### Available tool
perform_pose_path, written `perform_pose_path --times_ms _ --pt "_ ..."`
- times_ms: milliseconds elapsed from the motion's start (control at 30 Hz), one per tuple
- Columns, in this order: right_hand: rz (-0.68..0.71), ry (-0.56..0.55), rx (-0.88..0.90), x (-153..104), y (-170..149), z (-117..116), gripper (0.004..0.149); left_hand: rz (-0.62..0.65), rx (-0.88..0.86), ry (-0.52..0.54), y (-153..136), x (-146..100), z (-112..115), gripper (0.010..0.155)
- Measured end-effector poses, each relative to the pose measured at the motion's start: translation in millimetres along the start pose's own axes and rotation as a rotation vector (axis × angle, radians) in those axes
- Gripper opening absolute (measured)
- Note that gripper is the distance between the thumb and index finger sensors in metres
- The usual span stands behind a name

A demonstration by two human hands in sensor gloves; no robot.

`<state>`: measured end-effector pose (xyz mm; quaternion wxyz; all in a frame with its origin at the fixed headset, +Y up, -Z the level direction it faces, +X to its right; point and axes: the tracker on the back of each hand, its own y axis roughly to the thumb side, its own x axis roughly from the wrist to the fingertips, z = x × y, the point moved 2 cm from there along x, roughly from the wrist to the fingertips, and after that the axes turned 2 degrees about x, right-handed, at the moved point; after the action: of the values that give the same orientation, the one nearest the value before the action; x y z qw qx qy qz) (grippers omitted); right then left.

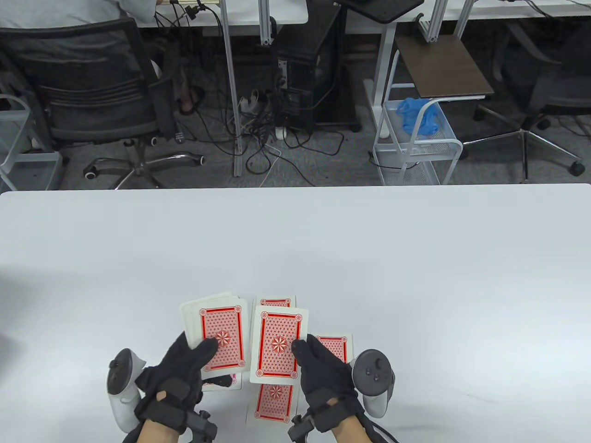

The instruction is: Four-player card dealing with fan arrangement

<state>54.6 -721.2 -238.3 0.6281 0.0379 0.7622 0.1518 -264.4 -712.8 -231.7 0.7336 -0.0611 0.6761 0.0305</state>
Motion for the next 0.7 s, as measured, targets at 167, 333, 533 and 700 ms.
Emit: perform_pose_path --times_ms 167,333,533,700 --pt "-0.065 -0.036 -0.169 4 -2 -18 0.041 0.077 0.005 0.128 24 -14 -36 0.052" --pt "-0.244 0.222 -0.488 30 -10 -71 0.039 0.091 -0.082 0.145 25 -16 -41 0.052" --pt "-0.379 0.306 -0.763 58 -19 -134 0.039 0.086 -0.095 0.144 23 -15 -44 0.051" --pt "-0.346 0.406 -1.337 62 -29 -172 0.046 0.190 -0.139 0.077 33 -15 -41 0.050"
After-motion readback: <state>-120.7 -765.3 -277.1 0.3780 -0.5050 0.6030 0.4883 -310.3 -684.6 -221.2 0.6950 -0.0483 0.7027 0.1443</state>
